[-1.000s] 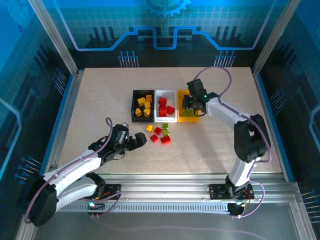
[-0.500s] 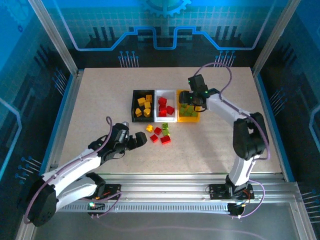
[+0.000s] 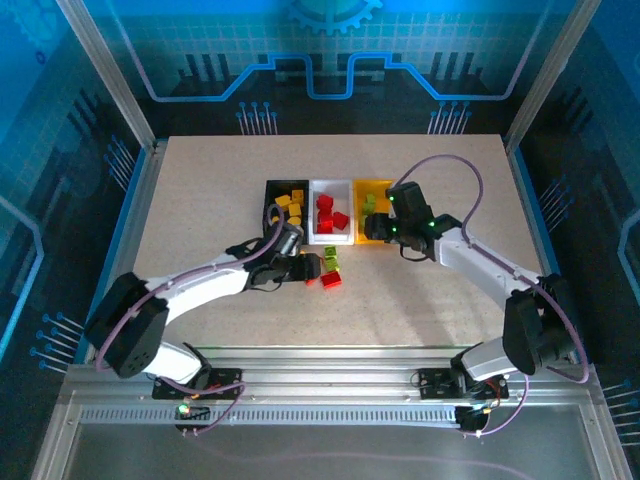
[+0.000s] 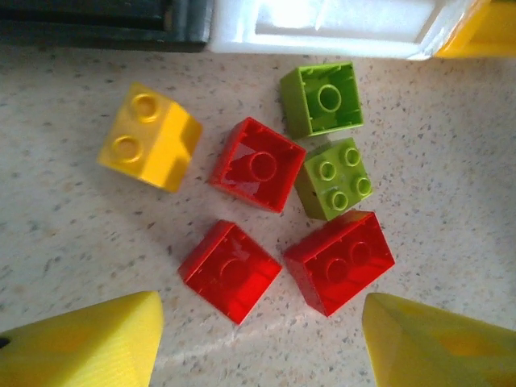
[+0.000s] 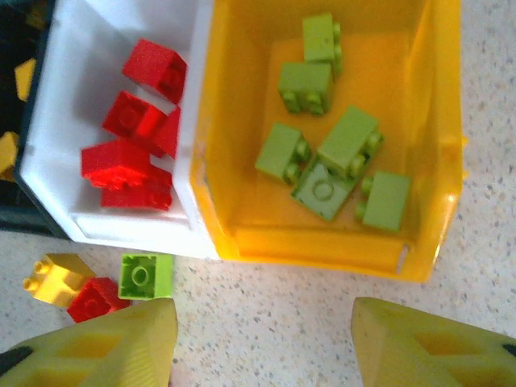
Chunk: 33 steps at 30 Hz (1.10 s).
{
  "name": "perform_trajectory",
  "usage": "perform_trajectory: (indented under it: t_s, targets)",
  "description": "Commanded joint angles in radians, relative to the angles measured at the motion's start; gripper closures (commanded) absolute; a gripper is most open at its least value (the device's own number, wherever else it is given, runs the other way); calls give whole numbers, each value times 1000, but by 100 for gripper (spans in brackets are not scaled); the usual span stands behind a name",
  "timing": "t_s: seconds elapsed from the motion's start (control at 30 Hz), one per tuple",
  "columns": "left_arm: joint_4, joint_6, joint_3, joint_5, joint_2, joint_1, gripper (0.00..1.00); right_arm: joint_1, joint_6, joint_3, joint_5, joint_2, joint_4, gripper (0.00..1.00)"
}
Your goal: Sort the legos into containers by color
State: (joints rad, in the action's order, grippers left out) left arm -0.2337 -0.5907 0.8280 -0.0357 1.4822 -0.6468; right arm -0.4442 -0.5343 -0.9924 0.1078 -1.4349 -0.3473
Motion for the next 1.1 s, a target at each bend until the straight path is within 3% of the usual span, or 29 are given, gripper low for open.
perform_trajectory:
  t_s: [0.0,0.33,0.67,0.9,0.97,1.07]
  targets:
    - [-41,51,41,-63,71,-18,36,-3,-16,29,16,55,6,40]
    - [-74,39,62,-146,182,-20,45,9,-12,69,23,103,8,40]
    - [-133,17,-14,-197,83,-19,49,19,-13,87,9,128,26,39]
    - [-119,25,25,-170,39,-30,18,26,-13,89,6,129,26,39]
    - [-115,30,32,-175,60,-30,13,25,-14,92,6,130,24,39]
    - [-115,33,40,-180,114,-30,14,29,-13,97,6,135,23,39]
